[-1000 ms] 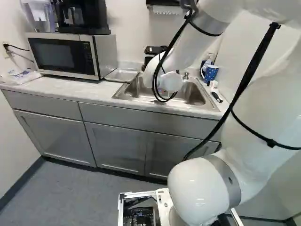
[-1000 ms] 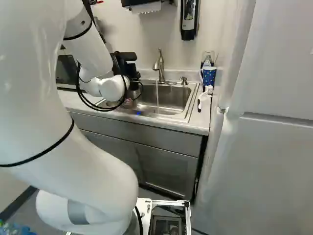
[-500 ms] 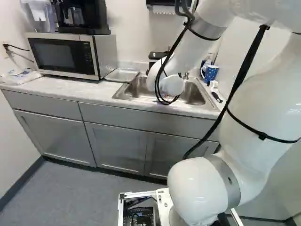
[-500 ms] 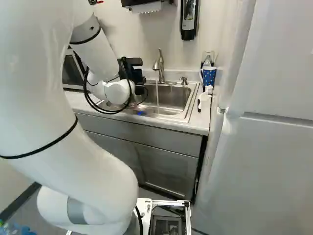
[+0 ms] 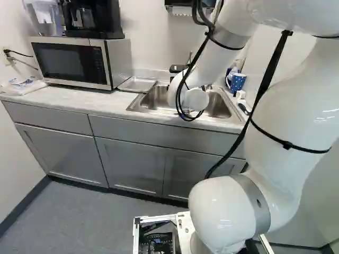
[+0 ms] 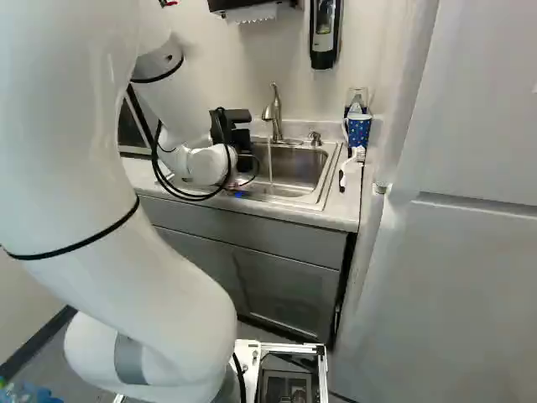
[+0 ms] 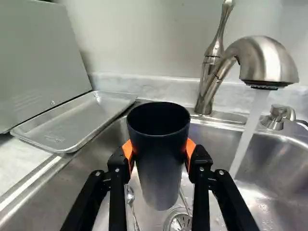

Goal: Rinse the cup and place it in the tray

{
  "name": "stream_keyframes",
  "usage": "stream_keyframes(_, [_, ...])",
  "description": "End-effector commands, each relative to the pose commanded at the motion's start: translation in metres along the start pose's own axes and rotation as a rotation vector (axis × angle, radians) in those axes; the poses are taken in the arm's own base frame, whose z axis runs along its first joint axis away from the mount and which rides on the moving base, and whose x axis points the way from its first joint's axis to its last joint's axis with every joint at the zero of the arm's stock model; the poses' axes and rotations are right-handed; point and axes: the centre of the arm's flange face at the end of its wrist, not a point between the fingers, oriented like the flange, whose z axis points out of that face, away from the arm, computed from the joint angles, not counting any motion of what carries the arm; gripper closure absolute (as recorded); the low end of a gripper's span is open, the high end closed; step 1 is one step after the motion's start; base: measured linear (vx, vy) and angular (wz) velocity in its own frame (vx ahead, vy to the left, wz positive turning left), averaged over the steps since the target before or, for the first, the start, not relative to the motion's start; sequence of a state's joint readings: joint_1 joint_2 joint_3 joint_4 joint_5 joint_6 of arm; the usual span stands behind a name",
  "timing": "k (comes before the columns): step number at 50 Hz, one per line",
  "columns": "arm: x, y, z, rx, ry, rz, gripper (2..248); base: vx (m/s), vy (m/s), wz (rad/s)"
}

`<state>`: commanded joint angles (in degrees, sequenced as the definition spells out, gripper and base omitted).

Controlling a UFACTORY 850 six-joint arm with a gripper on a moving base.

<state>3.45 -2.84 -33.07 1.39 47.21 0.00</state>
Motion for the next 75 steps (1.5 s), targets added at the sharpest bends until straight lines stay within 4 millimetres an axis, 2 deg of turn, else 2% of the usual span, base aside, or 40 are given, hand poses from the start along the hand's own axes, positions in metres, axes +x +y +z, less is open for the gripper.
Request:
stream_keyframes(29, [-0.003, 0.016, -0.012, -0.036, -0.001, 0.008, 127, 0.0, 0.0, 0.0])
stream_keyframes(51, [-0.004, 0.045, -0.022, -0.1, 0.0, 0.022, 127, 0.0, 0.0, 0.0])
stream_keyframes(75, [-0.004, 0.074, -0.023, -0.167, 0.001, 0.037, 127, 0.0, 0.0, 0.0])
